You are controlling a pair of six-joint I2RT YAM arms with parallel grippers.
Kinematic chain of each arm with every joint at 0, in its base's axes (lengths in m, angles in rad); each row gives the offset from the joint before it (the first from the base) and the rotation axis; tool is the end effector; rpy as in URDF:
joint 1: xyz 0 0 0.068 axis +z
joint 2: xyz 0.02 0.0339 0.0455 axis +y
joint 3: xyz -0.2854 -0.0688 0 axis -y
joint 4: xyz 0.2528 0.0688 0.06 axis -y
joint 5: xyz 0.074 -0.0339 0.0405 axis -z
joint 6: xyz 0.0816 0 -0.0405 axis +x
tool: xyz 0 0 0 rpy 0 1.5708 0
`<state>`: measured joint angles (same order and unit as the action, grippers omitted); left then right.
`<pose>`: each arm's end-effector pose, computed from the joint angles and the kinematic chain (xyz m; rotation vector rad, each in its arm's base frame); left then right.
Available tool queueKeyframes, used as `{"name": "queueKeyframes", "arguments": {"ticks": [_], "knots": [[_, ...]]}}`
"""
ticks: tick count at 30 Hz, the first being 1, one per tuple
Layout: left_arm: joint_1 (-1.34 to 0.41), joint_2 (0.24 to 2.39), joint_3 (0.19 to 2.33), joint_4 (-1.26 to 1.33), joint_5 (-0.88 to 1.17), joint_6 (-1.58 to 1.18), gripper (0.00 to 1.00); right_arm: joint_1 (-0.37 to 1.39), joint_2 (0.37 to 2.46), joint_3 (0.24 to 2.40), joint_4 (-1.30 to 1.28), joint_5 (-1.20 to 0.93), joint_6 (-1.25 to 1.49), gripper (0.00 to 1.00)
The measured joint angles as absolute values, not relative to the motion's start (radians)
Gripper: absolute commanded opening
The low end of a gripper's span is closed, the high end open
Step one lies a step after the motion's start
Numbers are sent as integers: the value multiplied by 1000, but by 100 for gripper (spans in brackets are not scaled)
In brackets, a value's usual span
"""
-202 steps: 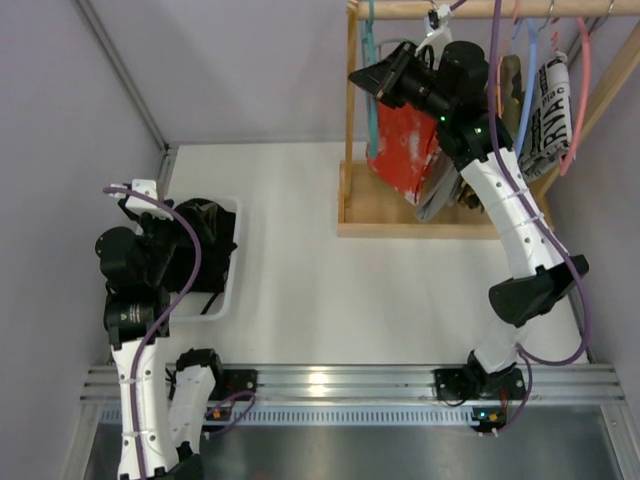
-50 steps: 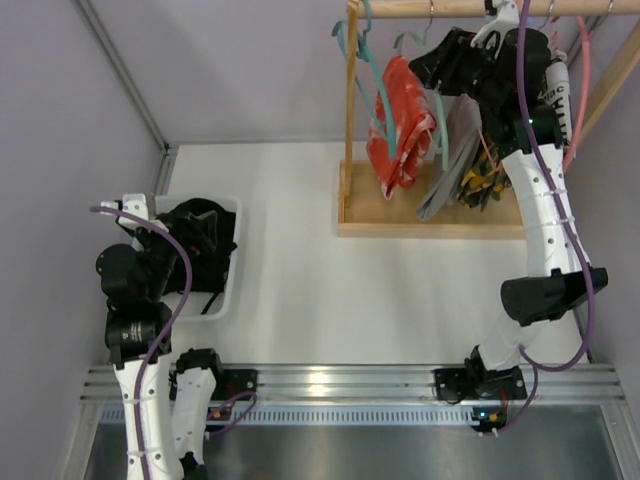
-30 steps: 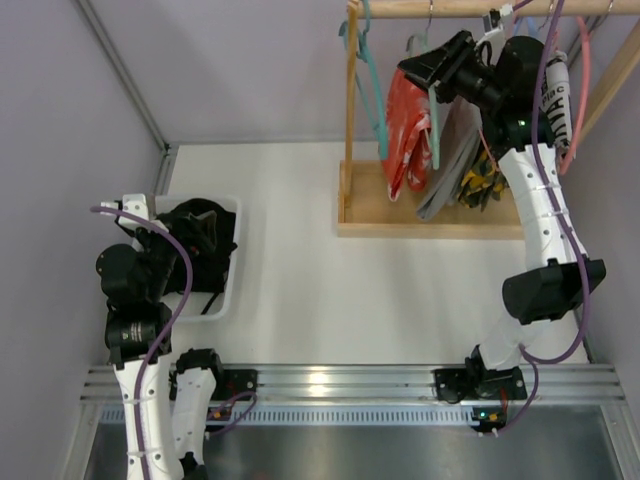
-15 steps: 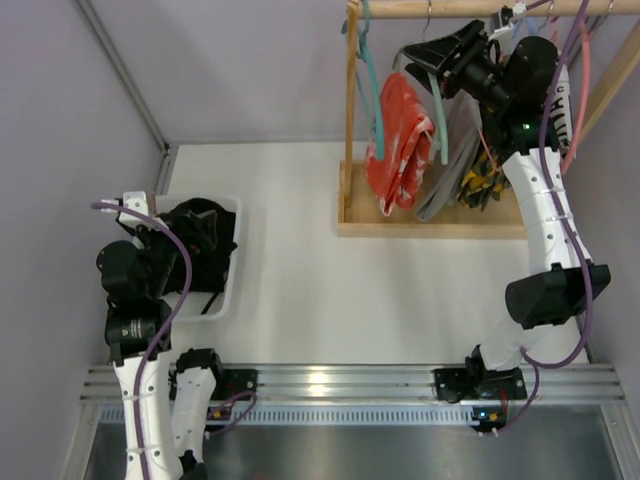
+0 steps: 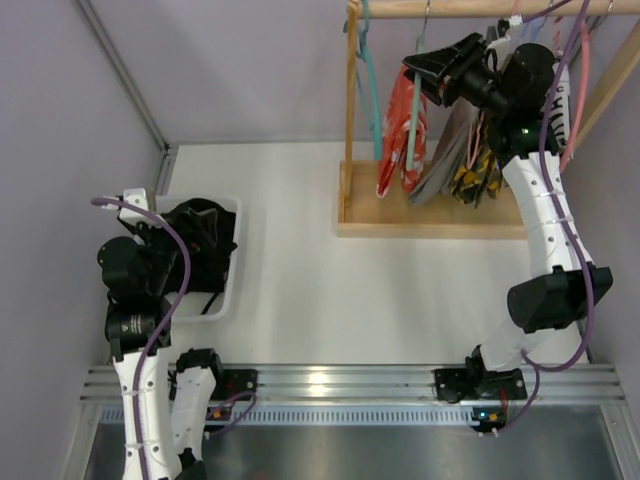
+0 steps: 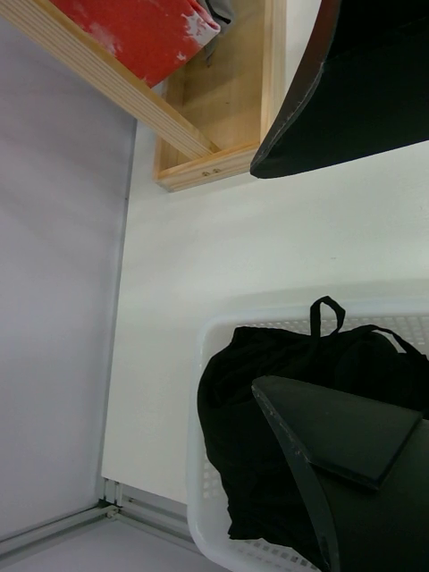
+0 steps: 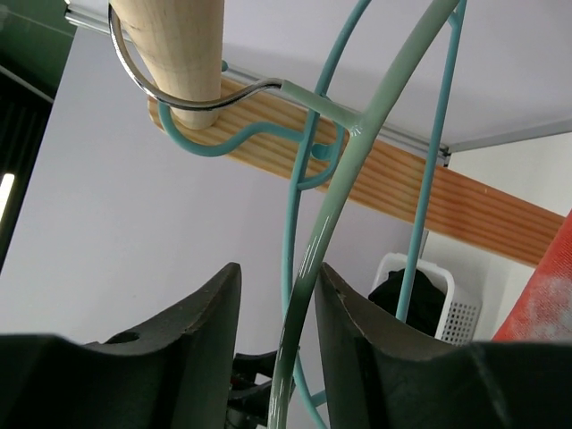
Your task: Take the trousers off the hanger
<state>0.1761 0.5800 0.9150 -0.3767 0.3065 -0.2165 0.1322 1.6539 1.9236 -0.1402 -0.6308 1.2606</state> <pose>0.1539 0.0024 0.4034 -0.0796 1.6156 -0.2781 0.4002 0.1018 0.5412 0.3477 1.6436 1.5444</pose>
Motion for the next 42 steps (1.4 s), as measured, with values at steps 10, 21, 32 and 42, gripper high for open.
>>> {"name": "queueKeyframes", "arguments": {"ticks": [10, 21, 32, 42], "knots": [[176, 596, 918, -377, 307, -220, 98, 135, 1650, 1896, -105, -636, 1304, 10], [176, 596, 918, -377, 310, -225, 98, 144, 1651, 1893, -106, -642, 1358, 0], [176, 596, 921, -377, 317, -226, 98, 152, 1673, 1968, 6, -679, 1399, 0], [176, 591, 922, -377, 327, -205, 98, 156, 1665, 1958, 39, -688, 1411, 0]]}}
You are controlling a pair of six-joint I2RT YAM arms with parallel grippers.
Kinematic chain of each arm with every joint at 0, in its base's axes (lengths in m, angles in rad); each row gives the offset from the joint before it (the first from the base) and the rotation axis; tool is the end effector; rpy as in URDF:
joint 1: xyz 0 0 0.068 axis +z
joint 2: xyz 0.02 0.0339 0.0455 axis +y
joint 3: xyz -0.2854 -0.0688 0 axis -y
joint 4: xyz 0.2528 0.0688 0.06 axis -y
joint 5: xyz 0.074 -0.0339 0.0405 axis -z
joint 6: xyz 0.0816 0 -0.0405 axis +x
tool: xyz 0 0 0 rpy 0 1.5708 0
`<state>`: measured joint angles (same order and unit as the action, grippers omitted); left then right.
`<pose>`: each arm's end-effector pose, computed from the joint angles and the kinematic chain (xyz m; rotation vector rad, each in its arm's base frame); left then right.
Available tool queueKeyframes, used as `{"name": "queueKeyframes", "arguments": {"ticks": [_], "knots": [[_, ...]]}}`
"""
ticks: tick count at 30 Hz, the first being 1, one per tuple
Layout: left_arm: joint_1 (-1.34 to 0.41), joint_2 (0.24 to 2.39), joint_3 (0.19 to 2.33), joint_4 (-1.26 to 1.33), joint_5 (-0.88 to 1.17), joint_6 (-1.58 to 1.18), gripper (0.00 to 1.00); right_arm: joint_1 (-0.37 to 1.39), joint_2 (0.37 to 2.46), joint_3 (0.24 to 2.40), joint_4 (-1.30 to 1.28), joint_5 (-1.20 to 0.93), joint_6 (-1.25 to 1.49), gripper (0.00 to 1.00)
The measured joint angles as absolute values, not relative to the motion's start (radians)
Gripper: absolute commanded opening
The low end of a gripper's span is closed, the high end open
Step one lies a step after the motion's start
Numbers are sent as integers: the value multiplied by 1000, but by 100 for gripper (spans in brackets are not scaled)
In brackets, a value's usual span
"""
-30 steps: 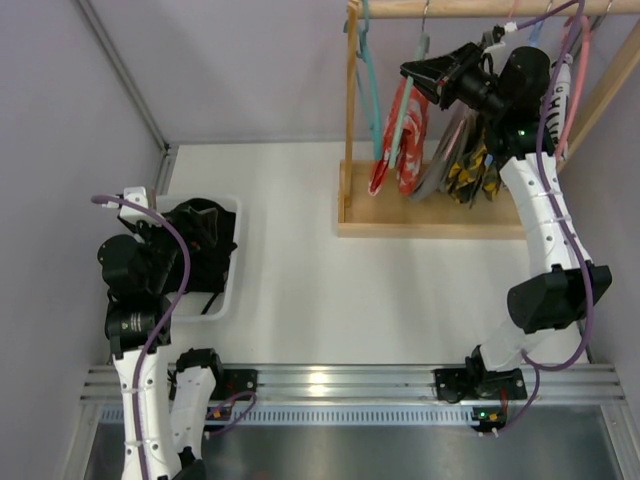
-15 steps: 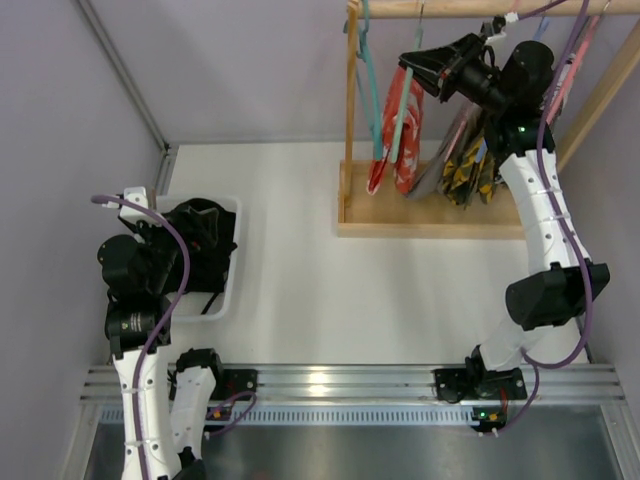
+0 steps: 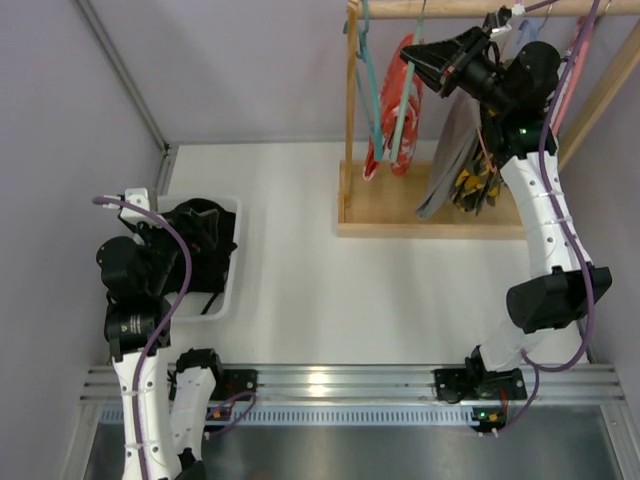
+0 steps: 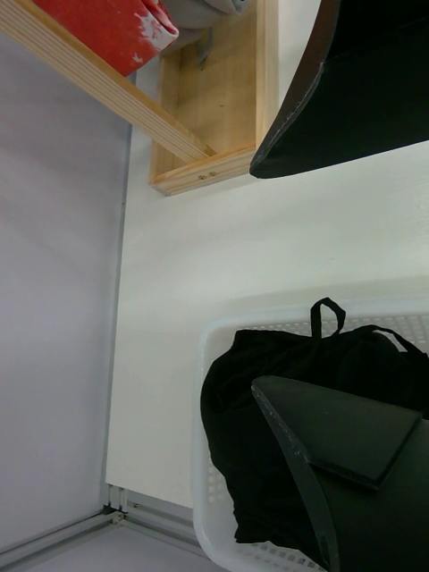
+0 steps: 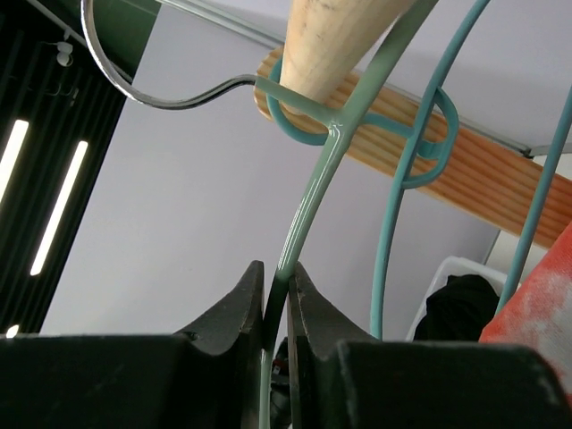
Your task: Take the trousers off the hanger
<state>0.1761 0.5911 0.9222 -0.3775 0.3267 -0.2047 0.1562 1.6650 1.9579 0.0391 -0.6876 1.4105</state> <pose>0.1559 0.0011 0.4045 -0.0557 1.6213 -0.2860 0.3882 0.1136 0.5727 0.2487 1.5234 1.7152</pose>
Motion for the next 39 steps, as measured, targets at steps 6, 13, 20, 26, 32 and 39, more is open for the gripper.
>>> {"name": "queueKeyframes", "arguments": {"ticks": [6, 13, 20, 26, 32, 39], "knots": [[176, 569, 923, -377, 358, -142, 98, 156, 1569, 1810, 79, -696, 1407, 0], [176, 565, 923, -377, 448, -76, 98, 158, 1393, 1614, 83, -727, 1414, 0], [176, 587, 923, -376, 576, -16, 98, 161, 1216, 1429, 108, -740, 1429, 0], [170, 628, 919, -337, 664, 31, 98, 161, 1097, 1293, 127, -738, 1441, 0], [-94, 709, 913, -290, 547, 145, 98, 161, 1030, 1238, 107, -739, 1443, 0], [-655, 840, 900, -187, 237, 296, 98, 161, 989, 1222, 99, -731, 1433, 0]]}}
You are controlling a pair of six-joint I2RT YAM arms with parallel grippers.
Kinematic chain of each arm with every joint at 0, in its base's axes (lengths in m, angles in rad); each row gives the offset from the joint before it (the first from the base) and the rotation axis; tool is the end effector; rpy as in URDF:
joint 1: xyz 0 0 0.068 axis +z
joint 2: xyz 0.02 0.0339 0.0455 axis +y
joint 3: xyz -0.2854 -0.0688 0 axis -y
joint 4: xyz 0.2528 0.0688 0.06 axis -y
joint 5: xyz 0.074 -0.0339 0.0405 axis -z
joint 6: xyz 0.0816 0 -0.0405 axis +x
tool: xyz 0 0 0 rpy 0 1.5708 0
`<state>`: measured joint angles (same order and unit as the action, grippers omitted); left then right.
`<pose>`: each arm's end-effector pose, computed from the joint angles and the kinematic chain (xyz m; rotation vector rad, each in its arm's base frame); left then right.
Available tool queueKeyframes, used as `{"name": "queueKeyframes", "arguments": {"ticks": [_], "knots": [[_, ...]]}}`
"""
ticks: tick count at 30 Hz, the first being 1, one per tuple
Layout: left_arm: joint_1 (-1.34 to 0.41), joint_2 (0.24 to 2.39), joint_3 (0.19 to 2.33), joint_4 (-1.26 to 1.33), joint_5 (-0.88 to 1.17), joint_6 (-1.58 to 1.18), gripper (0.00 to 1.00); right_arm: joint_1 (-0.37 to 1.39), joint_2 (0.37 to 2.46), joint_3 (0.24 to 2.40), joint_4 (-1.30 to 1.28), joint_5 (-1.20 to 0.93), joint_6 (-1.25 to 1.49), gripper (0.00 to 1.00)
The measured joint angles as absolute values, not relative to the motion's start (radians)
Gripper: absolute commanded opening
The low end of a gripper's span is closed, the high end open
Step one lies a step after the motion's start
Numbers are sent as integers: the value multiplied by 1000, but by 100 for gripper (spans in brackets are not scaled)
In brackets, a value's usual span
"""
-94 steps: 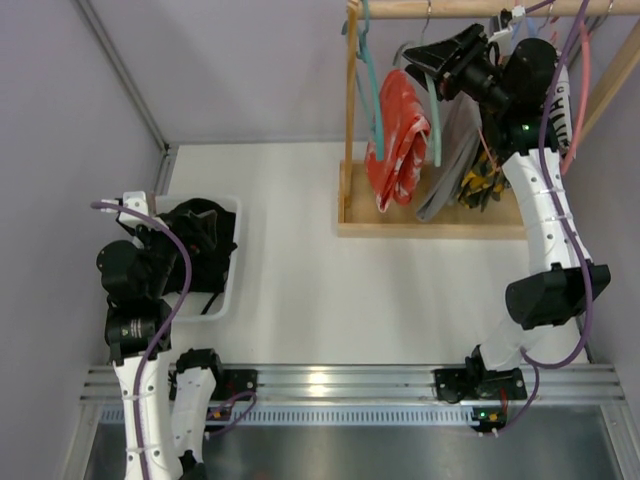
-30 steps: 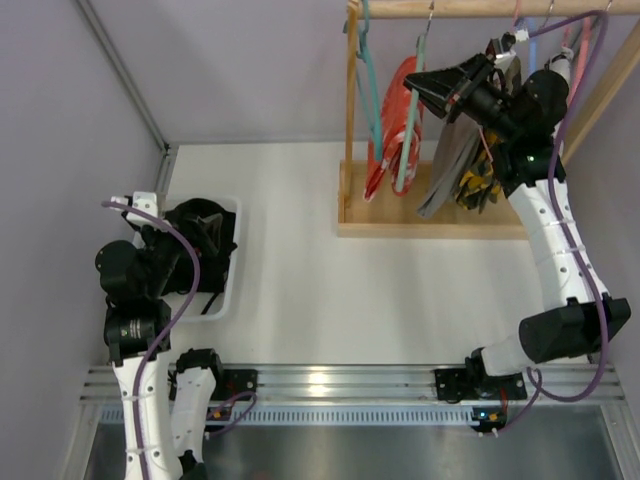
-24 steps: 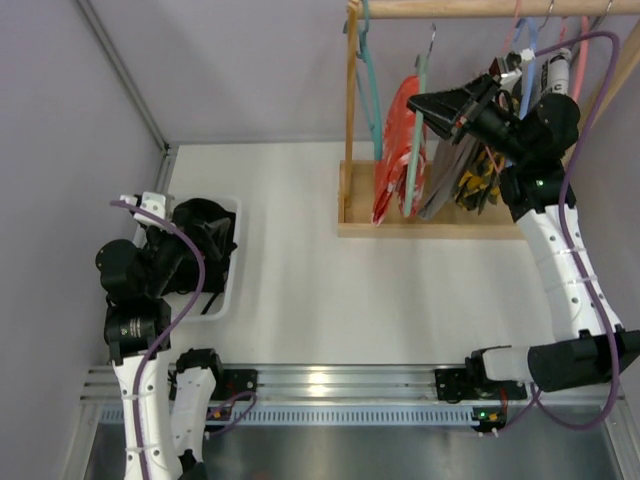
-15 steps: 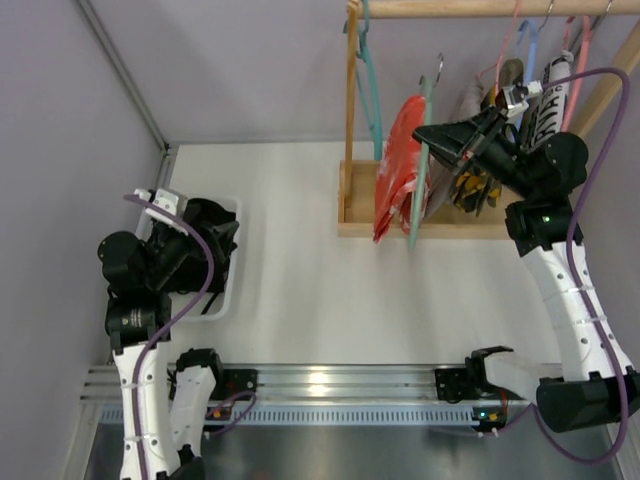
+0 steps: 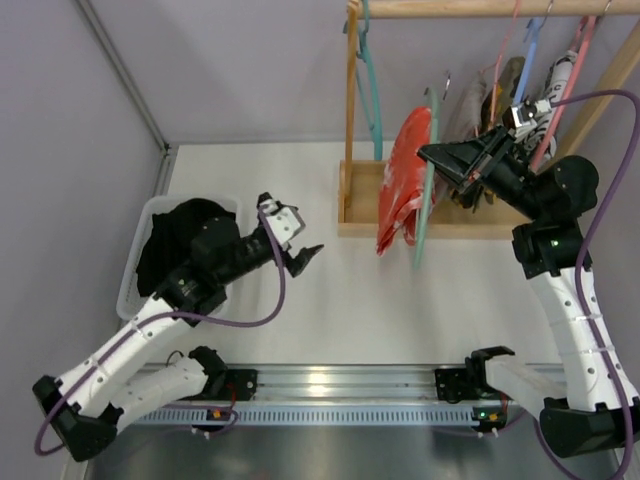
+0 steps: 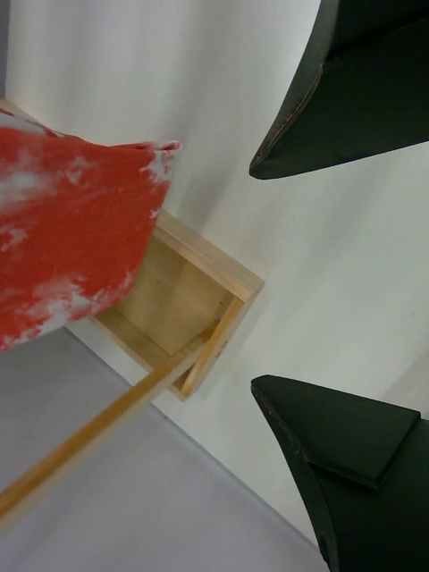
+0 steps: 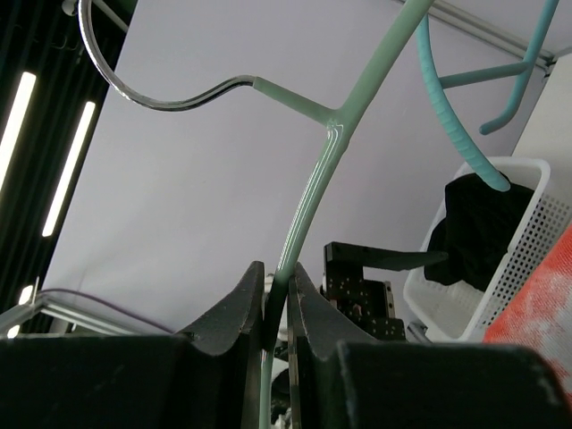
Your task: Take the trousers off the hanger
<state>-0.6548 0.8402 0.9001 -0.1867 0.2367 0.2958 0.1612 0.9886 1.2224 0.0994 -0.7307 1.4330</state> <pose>0.1711 -0.1555 0.3817 0.9399 1.4358 -0.4680 0.2108 0.0895 0.5129 0.2234 1.5519 1.7567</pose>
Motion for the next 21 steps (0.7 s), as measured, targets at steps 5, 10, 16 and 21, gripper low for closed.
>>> {"name": "queueKeyframes", "arguments": {"ticks": [5, 10, 16, 21], "knots": [[-938, 985, 898, 11, -30, 363, 98, 161, 972, 1222, 59, -729, 1417, 0], [-1114, 1144, 915, 179, -183, 407, 98, 161, 968, 1225, 10, -727, 1399, 0], [-1180, 1277, 952, 358, -274, 411, 98, 161, 970, 1268, -65, -717, 1376, 0], [-1182, 1343, 989, 482, -322, 406, 98, 162, 976, 1324, -77, -712, 1372, 0]]}}
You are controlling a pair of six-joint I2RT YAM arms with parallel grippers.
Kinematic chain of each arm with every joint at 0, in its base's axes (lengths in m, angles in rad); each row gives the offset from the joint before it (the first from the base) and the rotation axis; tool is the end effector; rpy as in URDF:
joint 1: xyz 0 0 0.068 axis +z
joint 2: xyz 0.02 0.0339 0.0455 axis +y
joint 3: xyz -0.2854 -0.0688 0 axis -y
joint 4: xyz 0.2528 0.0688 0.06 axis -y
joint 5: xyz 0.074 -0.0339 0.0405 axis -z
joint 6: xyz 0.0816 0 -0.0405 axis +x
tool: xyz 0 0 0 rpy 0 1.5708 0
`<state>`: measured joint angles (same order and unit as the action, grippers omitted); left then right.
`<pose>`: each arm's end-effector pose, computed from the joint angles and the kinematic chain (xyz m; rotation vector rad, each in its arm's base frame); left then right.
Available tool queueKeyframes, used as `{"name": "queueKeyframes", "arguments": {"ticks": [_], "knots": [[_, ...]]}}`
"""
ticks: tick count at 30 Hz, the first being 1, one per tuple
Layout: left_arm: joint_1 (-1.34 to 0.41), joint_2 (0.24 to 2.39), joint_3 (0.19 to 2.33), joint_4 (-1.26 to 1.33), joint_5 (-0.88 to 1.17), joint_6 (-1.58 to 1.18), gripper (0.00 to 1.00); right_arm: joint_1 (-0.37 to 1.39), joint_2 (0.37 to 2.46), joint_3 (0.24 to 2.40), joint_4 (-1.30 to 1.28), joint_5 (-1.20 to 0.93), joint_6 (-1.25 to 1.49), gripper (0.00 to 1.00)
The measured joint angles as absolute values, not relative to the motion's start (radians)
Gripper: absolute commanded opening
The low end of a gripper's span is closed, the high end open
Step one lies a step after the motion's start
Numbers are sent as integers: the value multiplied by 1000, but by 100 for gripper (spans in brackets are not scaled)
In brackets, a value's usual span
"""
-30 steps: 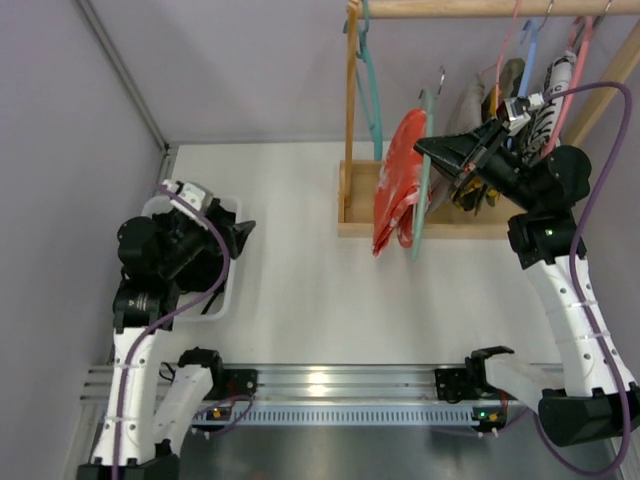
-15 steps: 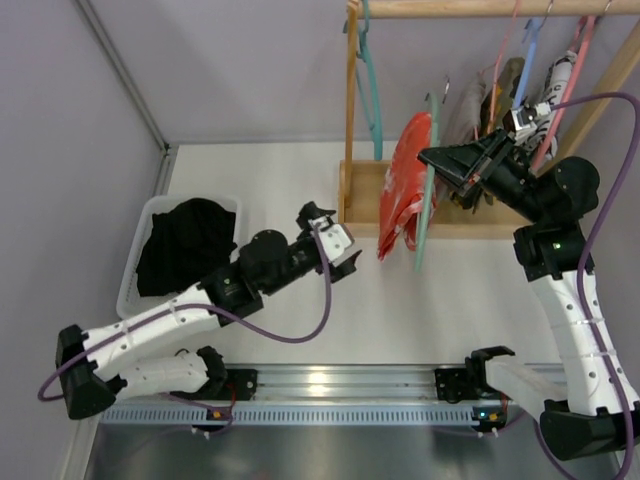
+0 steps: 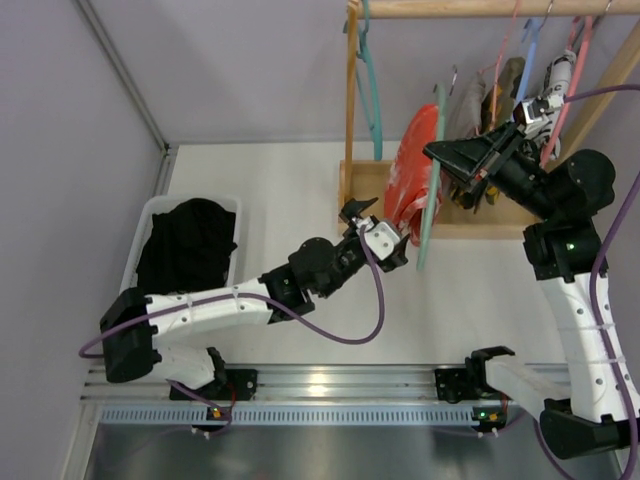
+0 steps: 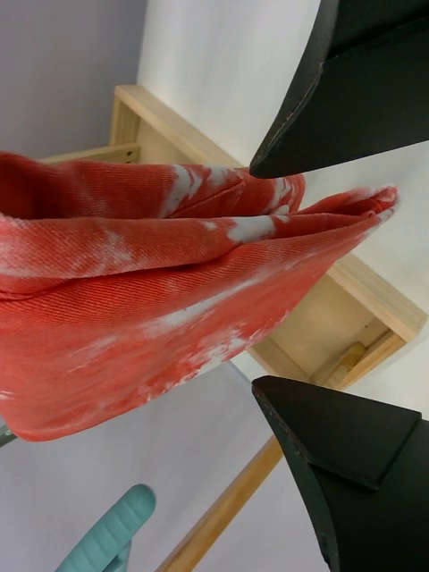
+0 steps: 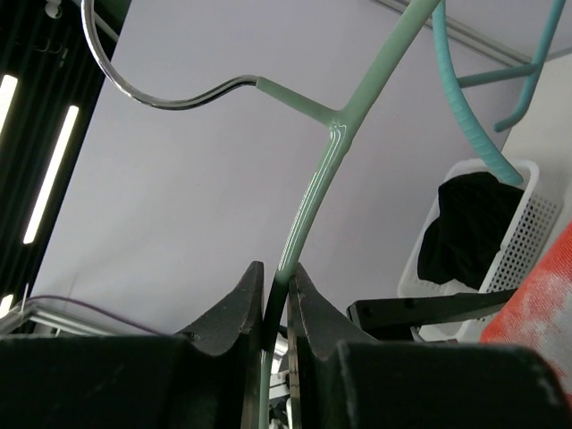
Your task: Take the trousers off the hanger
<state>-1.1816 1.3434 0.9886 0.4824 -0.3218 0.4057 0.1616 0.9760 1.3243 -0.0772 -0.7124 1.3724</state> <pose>0.1619 -0.3267 0.3793 0.8392 1.1975 -0.4022 0.1967 0.0861 0.5289 0.2399 1.5861 1.7016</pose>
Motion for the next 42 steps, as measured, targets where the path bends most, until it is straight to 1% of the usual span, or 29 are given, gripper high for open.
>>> {"name": "queueKeyframes", "arguments": {"ticks": [6, 8, 10, 13, 17, 22, 24, 29, 39, 42], "knots": [[-1182, 1432, 1032, 604, -358, 406, 97, 162, 979, 1345, -72, -701, 1371, 0], [-1182, 1454, 1036, 636, -362, 408, 91, 162, 984, 1345, -72, -701, 1372, 0], [-1183, 1480, 1047, 660, -374, 413, 88, 162, 991, 1345, -76, -701, 1373, 0], [-1183, 1497, 1054, 681, -394, 416, 87, 164, 993, 1345, -83, -702, 1375, 0], [-1183, 1498, 1054, 698, -411, 425, 83, 169, 989, 1353, -95, -702, 1377, 0], [-1183, 1496, 1042, 715, -413, 455, 72, 170, 974, 1358, -98, -701, 1377, 0], [-1183, 1496, 1029, 719, -413, 475, 72, 170, 969, 1362, -101, -701, 1379, 0], [-1183, 1502, 1013, 748, -412, 517, 75, 170, 968, 1397, -106, -701, 1392, 0], [-1183, 1531, 1014, 787, -413, 534, 75, 170, 941, 1409, -112, -701, 1393, 0], [-1183, 1537, 1016, 791, -410, 535, 72, 170, 931, 1409, -126, -701, 1398, 0]]}}
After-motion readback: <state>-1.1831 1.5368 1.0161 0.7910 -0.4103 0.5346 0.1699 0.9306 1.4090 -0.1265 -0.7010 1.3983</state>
